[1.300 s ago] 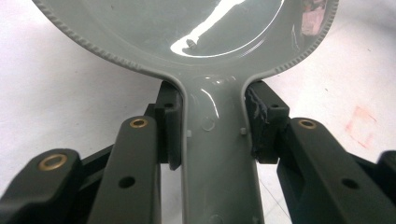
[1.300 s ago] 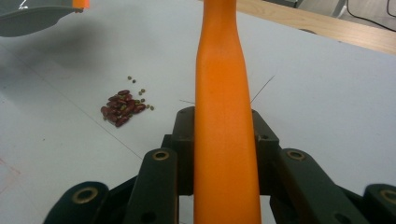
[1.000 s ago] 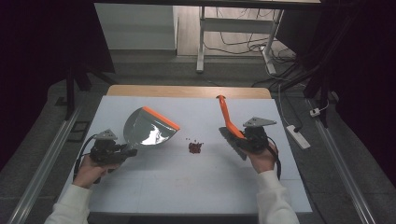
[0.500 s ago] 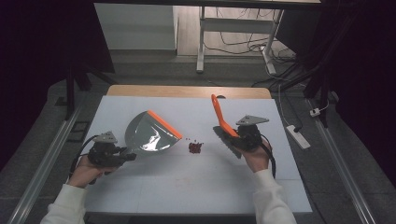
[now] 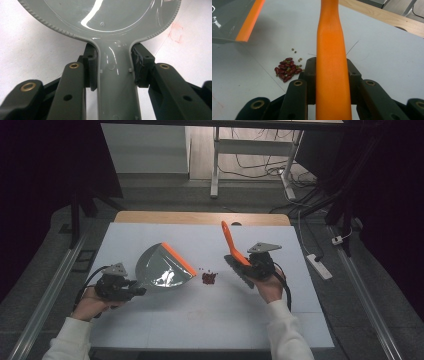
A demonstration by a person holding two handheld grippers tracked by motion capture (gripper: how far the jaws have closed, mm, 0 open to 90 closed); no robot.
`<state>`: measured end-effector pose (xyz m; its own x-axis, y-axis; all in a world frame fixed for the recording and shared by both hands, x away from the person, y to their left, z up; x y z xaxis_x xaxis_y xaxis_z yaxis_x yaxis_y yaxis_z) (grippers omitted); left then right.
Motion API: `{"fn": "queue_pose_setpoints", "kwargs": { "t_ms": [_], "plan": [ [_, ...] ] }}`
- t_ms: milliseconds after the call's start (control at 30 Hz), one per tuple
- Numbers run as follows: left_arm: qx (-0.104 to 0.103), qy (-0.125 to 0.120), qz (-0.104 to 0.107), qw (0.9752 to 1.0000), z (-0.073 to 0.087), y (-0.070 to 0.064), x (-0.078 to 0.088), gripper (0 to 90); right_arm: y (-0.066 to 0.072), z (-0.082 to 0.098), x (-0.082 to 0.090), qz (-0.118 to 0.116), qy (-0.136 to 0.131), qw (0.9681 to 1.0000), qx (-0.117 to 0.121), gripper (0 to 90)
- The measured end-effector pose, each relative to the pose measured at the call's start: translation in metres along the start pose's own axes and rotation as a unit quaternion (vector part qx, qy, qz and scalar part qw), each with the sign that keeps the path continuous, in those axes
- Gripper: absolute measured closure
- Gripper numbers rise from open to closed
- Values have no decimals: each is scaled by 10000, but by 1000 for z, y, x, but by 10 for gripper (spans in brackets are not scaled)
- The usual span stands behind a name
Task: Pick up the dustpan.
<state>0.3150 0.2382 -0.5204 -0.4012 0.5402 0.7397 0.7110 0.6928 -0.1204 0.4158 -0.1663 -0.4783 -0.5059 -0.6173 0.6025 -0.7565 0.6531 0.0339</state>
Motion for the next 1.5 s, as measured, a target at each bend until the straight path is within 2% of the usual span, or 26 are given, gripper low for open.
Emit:
{"fn": "queue_pose_setpoints", "kwargs": {
  "t_ms": [200, 367, 567, 733, 833, 1133, 1333, 1433, 1500],
  "plan": [
    [-179, 117, 157, 9996, 1, -3, -1, 620, 0, -2, -6, -16, 11, 10000, 16, 701],
    [-211, 239, 209, 9993, -1, -9, -1, 620, 0, -4, -10, -32, 21, 10000, 29, 701],
    [-347, 426, 334, 9979, -1, -14, -3, 619, 1, -8, -16, -60, 8, 10000, 49, 701],
    [-376, 618, 275, 9970, 0, -18, -3, 619, 3, -10, -20, -72, 17, 9999, 69, 701],
    [-358, 727, 313, 9962, 0, -19, -3, 620, 5, -11, -25, -87, 43, 9999, 106, 701],
    [-467, 836, 361, 9947, 0, -24, -11, 619, 12, -14, -40, -163, 161, 9995, 222, 701],
    [-592, 993, 409, 9925, -1, -30, -20, 619, 13, -14, -43, -178, 185, 9993, 268, 701],
    [-557, 982, 417, 9927, -3, -32, -24, 619, 13, -13, -44, -178, 195, 9993, 250, 701],
    [-594, 1013, 450, 9921, -3, -33, -25, 619, 13, -14, -44, -169, 196, 9993, 264, 701]
  ]
}}
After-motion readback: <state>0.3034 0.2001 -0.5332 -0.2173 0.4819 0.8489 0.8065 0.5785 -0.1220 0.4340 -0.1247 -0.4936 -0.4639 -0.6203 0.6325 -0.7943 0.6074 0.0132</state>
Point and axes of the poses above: each handheld gripper's, and its own axes: x roughly backward along the jaws, z roughly out of its underside, y roughly to its left, the point moved 4 cm from there along -x, roughly forward along the jaws, and after that the axes turned 4 degrees about -z, right-handed, at the moved point
